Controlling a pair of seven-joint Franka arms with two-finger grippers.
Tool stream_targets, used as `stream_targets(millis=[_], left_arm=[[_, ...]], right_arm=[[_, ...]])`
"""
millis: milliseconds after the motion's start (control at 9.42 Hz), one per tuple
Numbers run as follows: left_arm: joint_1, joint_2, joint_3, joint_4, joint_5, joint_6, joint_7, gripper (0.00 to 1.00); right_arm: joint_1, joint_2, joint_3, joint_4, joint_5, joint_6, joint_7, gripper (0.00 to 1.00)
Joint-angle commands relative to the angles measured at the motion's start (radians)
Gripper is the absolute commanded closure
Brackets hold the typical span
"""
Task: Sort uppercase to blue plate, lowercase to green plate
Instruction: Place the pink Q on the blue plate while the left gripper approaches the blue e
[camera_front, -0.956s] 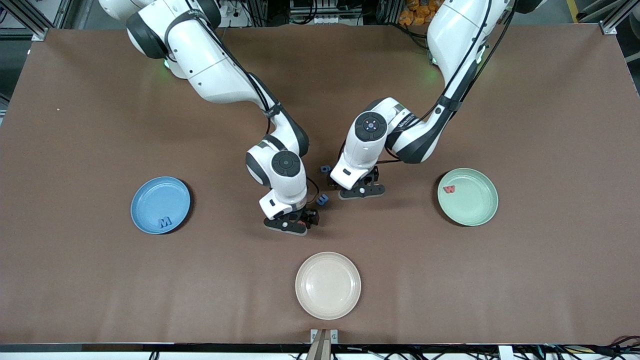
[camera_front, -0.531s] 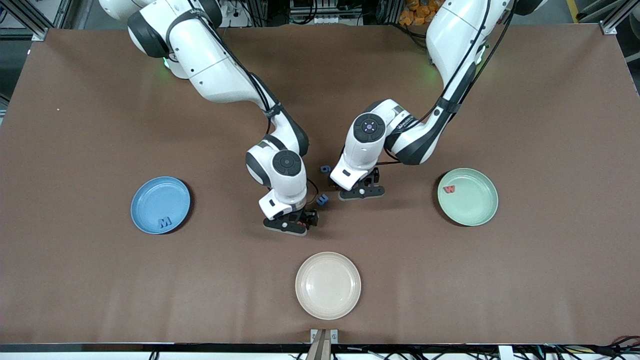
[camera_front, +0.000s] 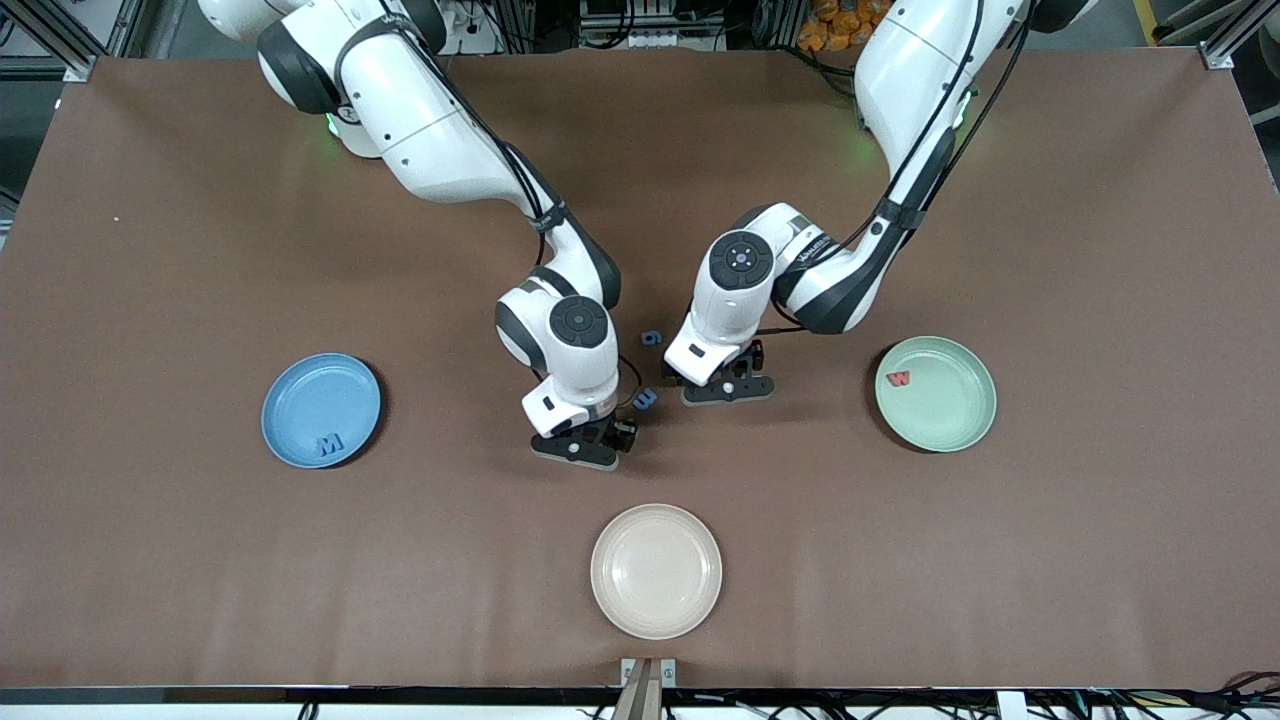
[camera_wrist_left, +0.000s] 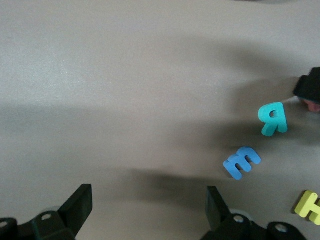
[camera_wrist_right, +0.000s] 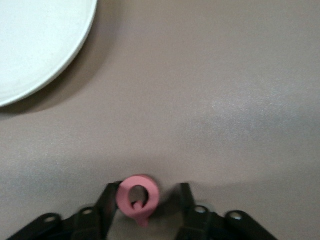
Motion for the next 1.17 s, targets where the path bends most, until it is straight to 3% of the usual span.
stream_targets(millis=[0, 212, 531, 743, 1062], left_arm=[[-0.004, 0.011, -0.003, 0.022, 0.032, -0.02, -0.022, 0.0], [-0.007, 0.018, -0.001, 0.024, 0.034, -0.02, -0.021, 0.0], [-0.045, 0.087, -0.003, 0.106, 0.089, -0.02, -0.024, 0.0], [-0.079, 0.103, -0.004, 0.137, 0.093, -0.02, -0.028, 0.0], [-0.108, 0.158, -0.004, 0.191, 0.159, -0.014, -0.022, 0.0]], right_arm=[[0.011, 0.016, -0.009, 0.014, -0.022, 0.002, 0.027, 1.0], [0.009, -0.002, -0.021, 0.014, -0.024, -0.001, 0.027, 1.0], [-0.011, -0.069, -0.079, 0.01, -0.025, -0.085, -0.006, 1.0], [-0.078, -0.125, -0.083, 0.005, -0.01, -0.148, -0.113, 1.0], [-0.196, -0.268, -0.081, -0.135, 0.05, -0.211, -0.377, 1.0]])
